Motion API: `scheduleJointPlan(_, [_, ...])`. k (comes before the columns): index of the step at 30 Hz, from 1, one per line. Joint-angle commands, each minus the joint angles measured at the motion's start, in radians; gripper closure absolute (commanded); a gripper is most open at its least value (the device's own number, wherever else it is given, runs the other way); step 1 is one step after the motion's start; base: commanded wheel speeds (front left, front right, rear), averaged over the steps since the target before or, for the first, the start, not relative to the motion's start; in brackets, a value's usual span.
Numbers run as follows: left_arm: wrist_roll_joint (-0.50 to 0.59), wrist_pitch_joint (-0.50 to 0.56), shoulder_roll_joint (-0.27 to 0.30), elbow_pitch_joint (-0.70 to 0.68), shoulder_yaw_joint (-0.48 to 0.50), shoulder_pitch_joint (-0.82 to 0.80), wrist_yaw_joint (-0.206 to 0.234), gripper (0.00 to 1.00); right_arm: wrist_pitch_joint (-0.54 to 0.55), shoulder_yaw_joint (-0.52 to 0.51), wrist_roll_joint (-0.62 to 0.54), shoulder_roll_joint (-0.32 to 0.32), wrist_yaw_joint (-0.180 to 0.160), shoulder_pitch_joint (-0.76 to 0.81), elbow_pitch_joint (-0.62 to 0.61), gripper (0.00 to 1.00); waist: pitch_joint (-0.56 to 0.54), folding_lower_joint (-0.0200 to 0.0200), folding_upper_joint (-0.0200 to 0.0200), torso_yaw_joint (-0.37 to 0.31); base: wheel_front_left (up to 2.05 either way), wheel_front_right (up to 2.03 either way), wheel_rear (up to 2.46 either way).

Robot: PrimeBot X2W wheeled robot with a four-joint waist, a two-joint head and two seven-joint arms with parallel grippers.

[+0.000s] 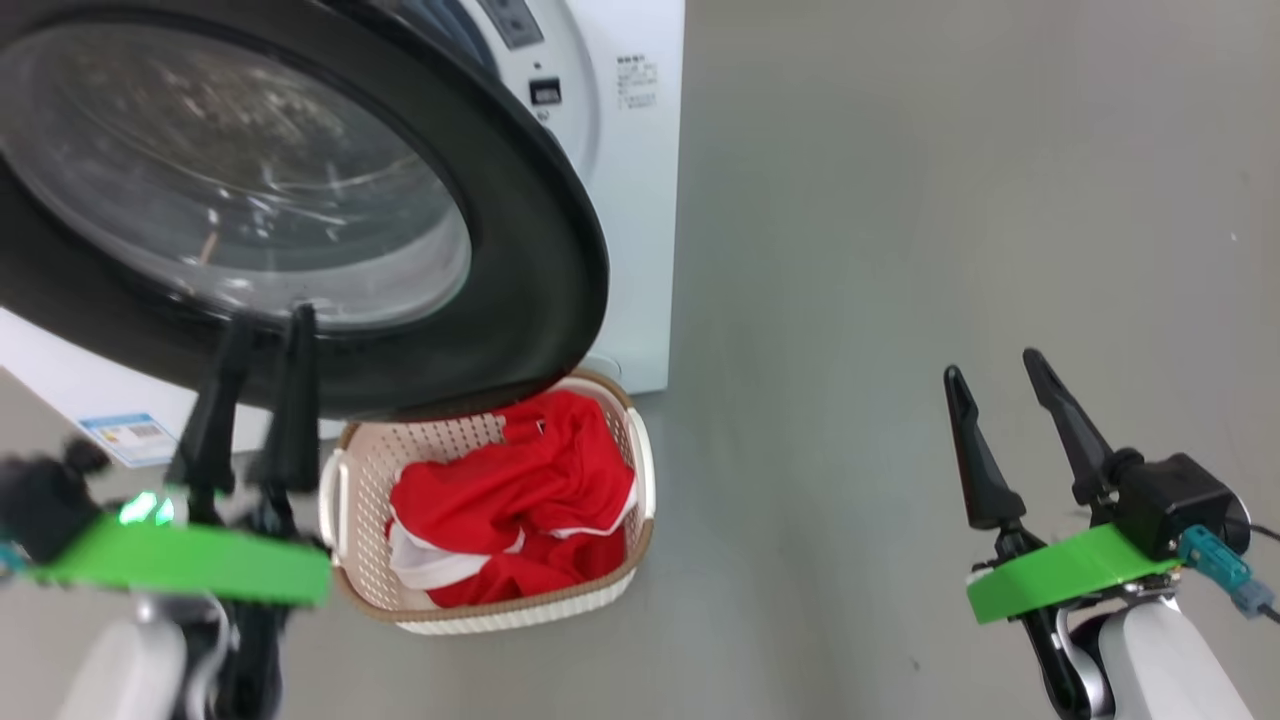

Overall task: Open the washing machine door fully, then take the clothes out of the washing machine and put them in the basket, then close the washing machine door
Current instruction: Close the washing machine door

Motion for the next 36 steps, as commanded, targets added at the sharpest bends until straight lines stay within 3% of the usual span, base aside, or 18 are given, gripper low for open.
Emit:
scheduleJointPlan(1, [0.035, -0.014, 0.043, -0.034, 0.026, 0.007, 0.007, 0.0, -0.006, 0.015, -0.012, -0.002, 0.005, 0.003, -0.025, 0.0, -0.032, 0.0, 0.0, 0.014, 0.0, 0.0, 0.0])
scheduleJointPlan(8, [0.242, -0.055, 0.089, -0.093, 0.002, 0.14, 0.065, 0.0, -0.006, -0.003, -0.013, -0.002, 0.005, 0.053, -0.041, 0.0, -0.106, 0.0, 0.0, 0.014, 0.0, 0.0, 0.0])
scheduleJointPlan(20, [0.416, -0.064, 0.094, -0.188, 0.05, 0.348, 0.136, 0.0, -0.006, -0.028, -0.007, -0.002, 0.005, 0.138, -0.087, 0.0, -0.152, 0.0, 0.0, -0.004, 0.0, 0.0, 0.0])
scheduleJointPlan(25, [0.454, -0.064, 0.07, -0.207, 0.057, 0.401, 0.138, 0.0, -0.006, -0.038, 0.004, -0.002, 0.005, 0.174, -0.115, 0.0, -0.155, 0.0, 0.0, 0.0, 0.0, 0.0, 0.0])
scheduleJointPlan(36, [0.509, -0.064, 0.039, -0.192, 0.089, 0.406, 0.09, 0.0, -0.006, -0.034, -0.002, -0.002, 0.005, 0.192, -0.121, 0.0, -0.158, 0.0, 0.0, 0.011, 0.0, 0.0, 0.0])
